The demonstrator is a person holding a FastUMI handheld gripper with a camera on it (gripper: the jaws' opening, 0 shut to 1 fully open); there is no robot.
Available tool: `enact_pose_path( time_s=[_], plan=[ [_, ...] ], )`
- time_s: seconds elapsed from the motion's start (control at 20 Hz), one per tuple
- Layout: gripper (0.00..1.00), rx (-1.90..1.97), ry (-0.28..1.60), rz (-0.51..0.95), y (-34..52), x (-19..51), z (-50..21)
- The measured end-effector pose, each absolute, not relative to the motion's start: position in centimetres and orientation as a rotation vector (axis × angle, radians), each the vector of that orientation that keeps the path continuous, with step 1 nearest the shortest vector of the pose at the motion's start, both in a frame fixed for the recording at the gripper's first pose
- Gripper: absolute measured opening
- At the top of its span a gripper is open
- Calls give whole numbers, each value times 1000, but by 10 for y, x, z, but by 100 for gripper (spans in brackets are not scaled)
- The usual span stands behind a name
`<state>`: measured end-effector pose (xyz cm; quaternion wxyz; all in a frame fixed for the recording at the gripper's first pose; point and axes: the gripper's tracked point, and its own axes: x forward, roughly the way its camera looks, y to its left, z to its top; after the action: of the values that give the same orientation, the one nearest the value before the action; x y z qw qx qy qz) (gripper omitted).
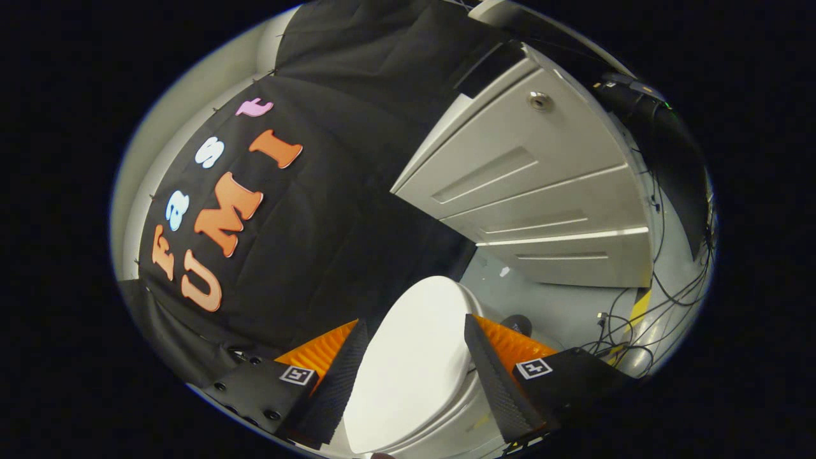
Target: Open the toilet lid.
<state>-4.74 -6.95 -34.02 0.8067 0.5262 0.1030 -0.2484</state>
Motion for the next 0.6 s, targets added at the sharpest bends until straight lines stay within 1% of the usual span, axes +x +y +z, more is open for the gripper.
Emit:
enact_pose_path(
  time_s=[0.4, 0.6],
  plan=[
    [99, 1241, 190, -627, -85, -59, -379],
    [98, 1271, 122, -660, -107, -66, -379]
  ],
)
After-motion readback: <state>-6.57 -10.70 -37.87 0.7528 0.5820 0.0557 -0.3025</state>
